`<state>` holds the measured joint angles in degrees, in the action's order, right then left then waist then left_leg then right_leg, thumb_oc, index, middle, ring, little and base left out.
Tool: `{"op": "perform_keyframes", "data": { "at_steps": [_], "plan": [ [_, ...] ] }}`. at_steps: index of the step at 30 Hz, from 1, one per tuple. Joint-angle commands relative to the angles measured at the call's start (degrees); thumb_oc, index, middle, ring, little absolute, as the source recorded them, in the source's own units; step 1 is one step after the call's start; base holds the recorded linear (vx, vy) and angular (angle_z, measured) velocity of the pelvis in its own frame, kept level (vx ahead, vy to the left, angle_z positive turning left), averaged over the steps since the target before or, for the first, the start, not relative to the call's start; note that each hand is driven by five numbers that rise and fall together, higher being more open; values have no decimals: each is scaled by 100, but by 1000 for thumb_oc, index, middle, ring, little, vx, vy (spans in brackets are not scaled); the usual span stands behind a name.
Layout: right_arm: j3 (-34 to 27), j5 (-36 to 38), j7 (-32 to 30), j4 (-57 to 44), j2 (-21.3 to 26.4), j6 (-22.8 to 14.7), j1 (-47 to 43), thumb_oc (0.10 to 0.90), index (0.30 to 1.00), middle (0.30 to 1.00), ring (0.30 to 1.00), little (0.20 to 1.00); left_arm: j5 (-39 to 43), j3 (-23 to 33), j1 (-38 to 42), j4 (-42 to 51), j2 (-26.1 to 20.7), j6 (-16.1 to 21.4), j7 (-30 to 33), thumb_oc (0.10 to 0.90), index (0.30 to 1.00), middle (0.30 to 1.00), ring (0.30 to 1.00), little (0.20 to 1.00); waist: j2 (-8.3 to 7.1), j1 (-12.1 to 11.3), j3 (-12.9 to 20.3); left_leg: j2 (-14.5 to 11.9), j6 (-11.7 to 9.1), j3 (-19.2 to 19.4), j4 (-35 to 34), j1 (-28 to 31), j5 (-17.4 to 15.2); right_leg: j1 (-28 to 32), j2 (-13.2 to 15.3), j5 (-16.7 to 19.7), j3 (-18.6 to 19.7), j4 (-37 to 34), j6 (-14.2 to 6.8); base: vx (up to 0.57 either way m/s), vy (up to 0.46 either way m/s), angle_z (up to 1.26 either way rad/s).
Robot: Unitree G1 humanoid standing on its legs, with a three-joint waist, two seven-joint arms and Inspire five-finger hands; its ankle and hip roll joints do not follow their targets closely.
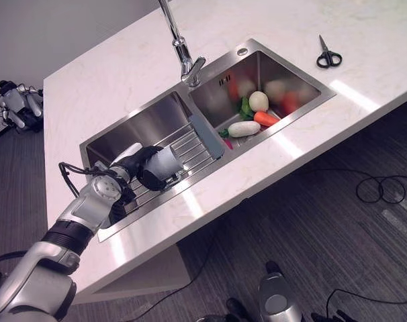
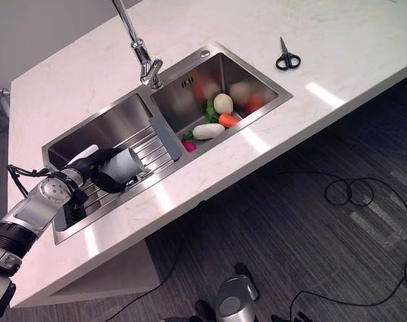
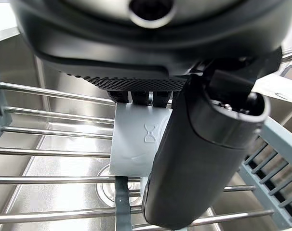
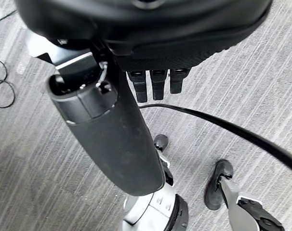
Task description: Place the dishes in the dishwasher.
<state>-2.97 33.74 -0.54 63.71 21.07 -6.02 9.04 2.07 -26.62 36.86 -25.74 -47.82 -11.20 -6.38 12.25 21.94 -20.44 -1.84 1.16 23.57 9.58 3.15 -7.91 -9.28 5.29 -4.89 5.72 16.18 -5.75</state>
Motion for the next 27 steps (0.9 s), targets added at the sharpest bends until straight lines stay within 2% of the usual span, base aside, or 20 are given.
{"op": "perform_keyframes", "data": {
  "at_steps": [1, 9, 10, 11, 27],
  "plan": [
    [131, -91, -12, -440, 268, -128, 496, 800, 900, 900, 900, 900, 128, 817, 60, 93, -105, 181, 430, 800, 900, 900, 900, 900, -5, 36, 424, -202, -213, -694, 761, -537, -598, 74, 383, -407, -351, 101, -486, 11, -5, -4],
    [148, -112, -55, -521, 349, -91, 467, 800, 900, 900, 900, 900, 88, 832, 47, 140, -91, 125, 419, 800, 900, 900, 900, 900, 39, 60, 366, -216, -242, -682, 761, -552, -567, 55, 393, -420, -356, 101, -476, 2, -1, -1],
    [134, -130, -45, -521, 371, -93, 460, 800, 900, 900, 900, 900, -1, 824, 34, 138, -85, 69, 352, 499, 448, 448, 448, 448, 51, 64, 349, -222, -252, -686, 761, -558, -556, 50, 400, -419, -361, 101, -477, 0, 0, 0],
    [132, -128, -48, -543, 387, -75, 452, 800, 900, 900, 900, 900, -15, 810, 28, 144, -94, 55, 345, 400, 300, 300, 300, 300, 54, 66, 337, -227, -256, -682, 761, -562, -548, 44, 402, -415, -366, 101, -475, 0, 0, 0],
    [169, -172, -22, -573, 440, -97, 397, 800, 900, 900, 900, 900, -144, 662, 101, 41, -211, -22, 141, 400, 300, 300, 300, 300, 45, 39, 318, -284, -296, -679, 761, -582, -505, 47, 412, -440, -451, 101, -458, -1, 1, -1]
  ]
}}
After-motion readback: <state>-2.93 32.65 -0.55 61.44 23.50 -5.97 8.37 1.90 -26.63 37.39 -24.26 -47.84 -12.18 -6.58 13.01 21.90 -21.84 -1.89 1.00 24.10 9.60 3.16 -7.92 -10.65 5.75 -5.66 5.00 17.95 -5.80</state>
